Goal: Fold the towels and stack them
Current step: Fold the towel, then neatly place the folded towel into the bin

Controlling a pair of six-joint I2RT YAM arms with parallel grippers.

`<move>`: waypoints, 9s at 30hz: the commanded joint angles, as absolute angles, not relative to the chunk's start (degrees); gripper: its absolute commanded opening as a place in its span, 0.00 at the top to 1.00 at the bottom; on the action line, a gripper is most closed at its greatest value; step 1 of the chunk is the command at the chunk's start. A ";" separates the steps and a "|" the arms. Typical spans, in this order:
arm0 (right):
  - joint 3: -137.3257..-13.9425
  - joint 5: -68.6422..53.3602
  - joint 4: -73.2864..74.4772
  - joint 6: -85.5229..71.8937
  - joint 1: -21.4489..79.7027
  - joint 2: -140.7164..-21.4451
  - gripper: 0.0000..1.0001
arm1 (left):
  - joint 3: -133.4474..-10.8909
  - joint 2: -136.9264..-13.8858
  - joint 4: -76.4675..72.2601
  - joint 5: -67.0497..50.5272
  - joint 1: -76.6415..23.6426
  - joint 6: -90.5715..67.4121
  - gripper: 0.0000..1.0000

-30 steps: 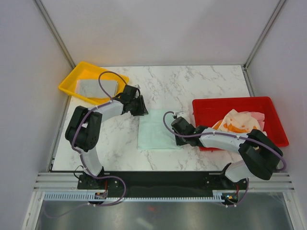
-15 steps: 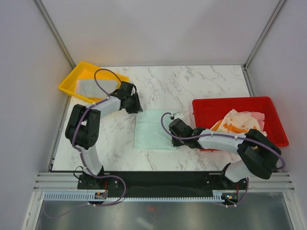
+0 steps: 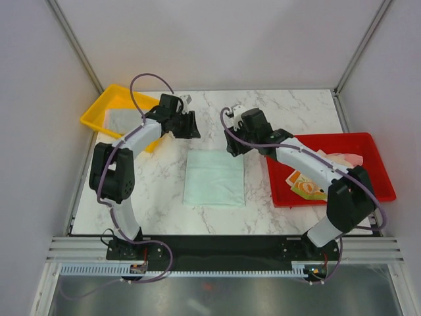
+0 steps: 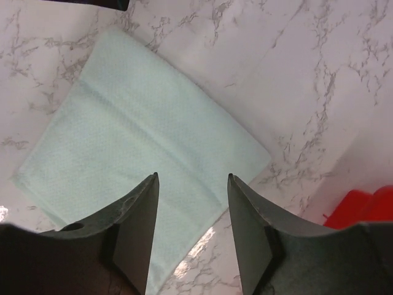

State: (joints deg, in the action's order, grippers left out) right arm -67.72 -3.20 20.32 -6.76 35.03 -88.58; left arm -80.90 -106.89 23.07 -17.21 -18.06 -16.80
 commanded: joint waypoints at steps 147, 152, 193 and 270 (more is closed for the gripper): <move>-53.79 -14.14 30.24 -14.67 28.92 -76.11 0.65 | -64.17 -84.20 40.00 -10.01 -27.86 -12.90 0.62; -52.21 -13.37 24.97 -18.89 30.06 -79.62 0.73 | -55.83 -82.97 29.55 -14.58 -28.04 -22.74 0.62; -46.84 0.97 16.26 -31.11 39.11 -79.83 0.69 | -55.56 -82.00 26.81 -10.81 -26.10 -26.71 0.43; -58.44 6.15 17.75 -17.67 38.50 -77.95 0.02 | -121.99 -123.14 48.25 9.50 6.23 2.28 0.98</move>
State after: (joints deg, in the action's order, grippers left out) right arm -54.65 4.73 20.16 -19.31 38.76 -76.62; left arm -118.78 -124.11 48.05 8.45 3.14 -1.43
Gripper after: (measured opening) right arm 0.978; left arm 0.045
